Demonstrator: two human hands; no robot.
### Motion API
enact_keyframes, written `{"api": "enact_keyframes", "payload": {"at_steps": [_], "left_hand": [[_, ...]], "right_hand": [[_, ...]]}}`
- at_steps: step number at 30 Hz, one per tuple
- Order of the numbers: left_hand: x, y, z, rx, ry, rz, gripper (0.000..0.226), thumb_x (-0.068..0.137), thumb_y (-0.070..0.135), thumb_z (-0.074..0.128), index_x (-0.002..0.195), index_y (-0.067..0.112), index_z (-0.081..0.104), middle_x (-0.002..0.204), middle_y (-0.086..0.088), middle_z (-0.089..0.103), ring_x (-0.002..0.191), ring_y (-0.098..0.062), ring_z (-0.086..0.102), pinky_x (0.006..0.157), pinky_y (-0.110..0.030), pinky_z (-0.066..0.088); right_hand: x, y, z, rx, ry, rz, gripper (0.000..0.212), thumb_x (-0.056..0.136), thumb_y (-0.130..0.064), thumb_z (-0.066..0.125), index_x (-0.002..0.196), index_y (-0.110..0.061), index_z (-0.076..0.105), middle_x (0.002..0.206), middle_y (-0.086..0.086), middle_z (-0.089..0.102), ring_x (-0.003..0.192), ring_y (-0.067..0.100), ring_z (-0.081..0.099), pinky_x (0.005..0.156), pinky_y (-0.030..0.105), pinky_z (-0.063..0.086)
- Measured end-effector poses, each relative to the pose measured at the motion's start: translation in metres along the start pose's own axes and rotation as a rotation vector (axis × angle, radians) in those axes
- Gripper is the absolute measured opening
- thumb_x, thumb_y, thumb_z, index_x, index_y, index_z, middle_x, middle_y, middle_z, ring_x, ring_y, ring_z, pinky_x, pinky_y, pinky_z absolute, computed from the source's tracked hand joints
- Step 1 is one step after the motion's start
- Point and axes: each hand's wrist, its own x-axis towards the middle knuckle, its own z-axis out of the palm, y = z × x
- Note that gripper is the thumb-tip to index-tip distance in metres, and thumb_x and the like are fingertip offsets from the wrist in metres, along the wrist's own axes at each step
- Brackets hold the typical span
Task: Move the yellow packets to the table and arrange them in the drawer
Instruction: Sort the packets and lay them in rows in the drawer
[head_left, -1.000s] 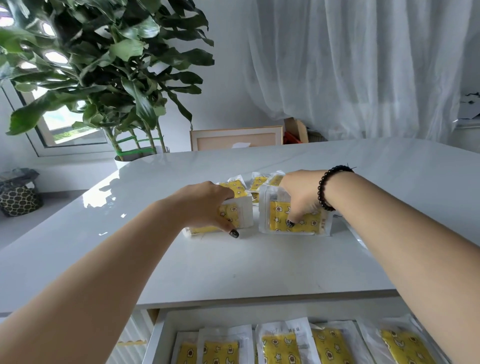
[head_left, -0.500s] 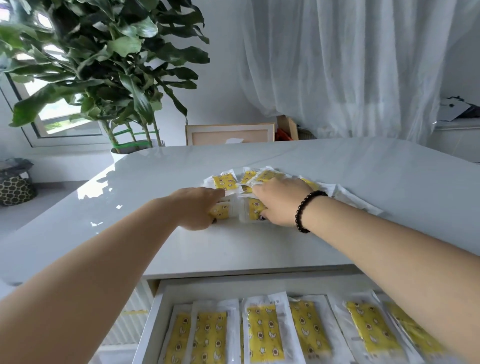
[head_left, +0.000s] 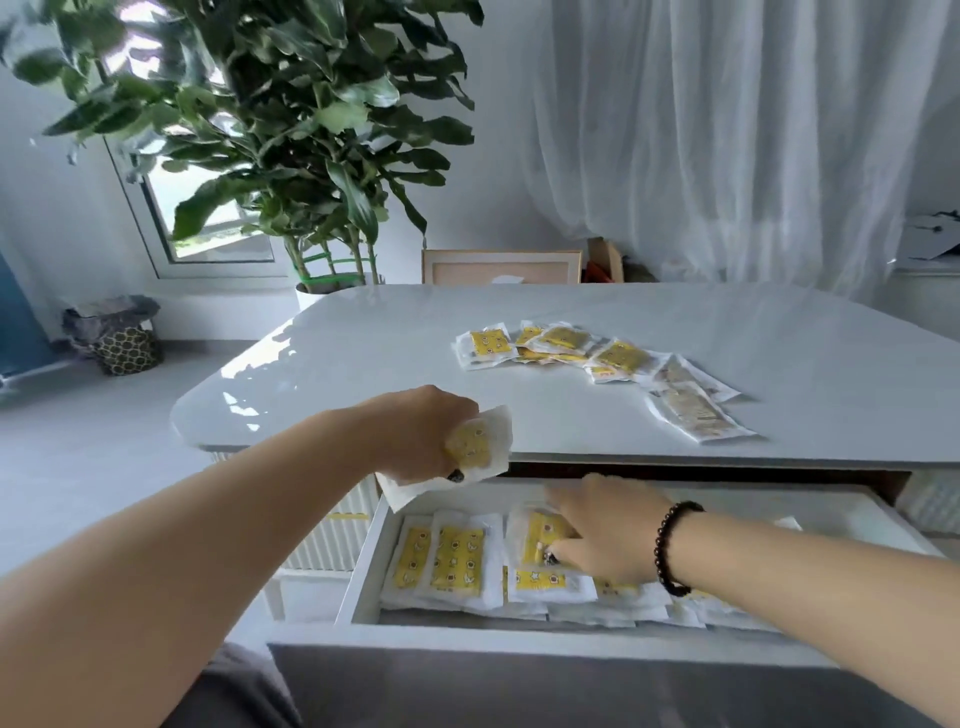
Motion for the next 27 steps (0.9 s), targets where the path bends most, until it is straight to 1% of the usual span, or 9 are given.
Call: {"api": "enact_keyframes", "payload": {"at_steps": [3,6,9,12,15,17,20,22,27], "left_hand": [[-0.021,0.008,0.004,-0.009,-0.031,0.004,0.034,0.082,0.031,0.069,0.074,0.030,0.036,0.077,0.009,0.044,0.075,-0.019,0.050,0.062,-0.027,0.038],[-0.034,0.004,0.009,-0.008,-0.043,-0.015,0.029,0.082,0.031,0.070,0.087,0.027,0.042,0.084,0.006,0.048,0.079,-0.020,0.052,0.066,-0.029,0.043],[-0.043,-0.005,0.010,-0.049,-0.024,-0.040,0.028,0.081,0.032,0.070,0.089,0.026,0.044,0.089,0.004,0.051,0.082,-0.021,0.055,0.070,-0.031,0.047],[-0.049,-0.017,0.011,-0.083,0.002,-0.057,0.026,0.082,0.032,0.070,0.094,0.025,0.047,0.091,0.004,0.053,0.082,-0.020,0.054,0.066,-0.029,0.045],[-0.051,-0.026,0.013,-0.124,0.037,-0.062,0.028,0.082,0.031,0.069,0.101,0.020,0.052,0.090,0.003,0.054,0.080,-0.021,0.054,0.064,-0.028,0.044],[-0.052,-0.034,0.016,-0.161,0.047,-0.067,0.026,0.085,0.030,0.066,0.102,0.019,0.051,0.092,0.001,0.054,0.082,-0.022,0.055,0.065,-0.029,0.043],[-0.055,-0.048,0.025,-0.159,0.026,-0.084,0.019,0.089,0.028,0.059,0.096,0.021,0.043,0.093,0.000,0.053,0.083,-0.023,0.054,0.066,-0.029,0.042],[-0.058,-0.058,0.031,-0.136,0.001,-0.114,0.019,0.090,0.028,0.057,0.096,0.022,0.040,0.094,0.001,0.052,0.082,-0.023,0.053,0.065,-0.029,0.040],[-0.062,-0.077,0.042,-0.183,-0.011,-0.168,0.015,0.089,0.025,0.055,0.094,0.021,0.042,0.087,0.004,0.051,0.074,-0.018,0.052,0.053,-0.024,0.037]], "right_hand": [[-0.003,0.000,0.036,0.196,-0.054,0.118,0.026,0.085,-0.034,0.053,0.104,-0.015,0.053,0.102,0.005,0.061,0.090,0.024,0.056,0.077,0.032,0.048],[-0.008,-0.001,0.054,0.300,-0.087,0.212,0.030,0.087,-0.035,0.057,0.111,-0.016,0.052,0.100,0.001,0.058,0.094,0.021,0.058,0.071,0.025,0.047],[-0.011,-0.002,0.053,0.274,-0.076,0.245,0.042,0.089,-0.033,0.055,0.126,-0.015,0.048,0.115,0.004,0.060,0.101,0.021,0.059,0.079,0.028,0.049],[-0.009,-0.010,0.048,0.232,-0.107,0.264,0.039,0.089,-0.031,0.053,0.125,-0.015,0.049,0.110,0.004,0.060,0.091,0.019,0.057,0.074,0.027,0.046],[0.010,-0.022,0.045,0.274,-0.129,0.321,0.020,0.087,-0.041,0.057,0.094,-0.023,0.054,0.083,-0.004,0.053,0.076,0.016,0.054,0.065,0.025,0.041],[0.032,-0.034,0.040,0.371,-0.132,0.377,0.027,0.085,-0.046,0.059,0.072,-0.026,0.046,0.072,-0.005,0.051,0.074,0.017,0.053,0.065,0.024,0.040],[0.067,-0.053,0.035,0.517,-0.172,0.441,0.030,0.088,-0.036,0.061,0.106,-0.012,0.063,0.109,0.004,0.064,0.103,0.021,0.059,0.087,0.027,0.046],[0.090,-0.065,0.032,0.541,-0.205,0.454,0.041,0.096,-0.026,0.052,0.130,-0.003,0.052,0.131,0.011,0.054,0.121,0.024,0.052,0.099,0.030,0.041],[0.130,-0.085,0.041,0.617,-0.250,0.457,0.053,0.101,-0.024,0.042,0.144,0.004,0.028,0.146,0.018,0.037,0.132,0.026,0.041,0.102,0.029,0.036]]}}
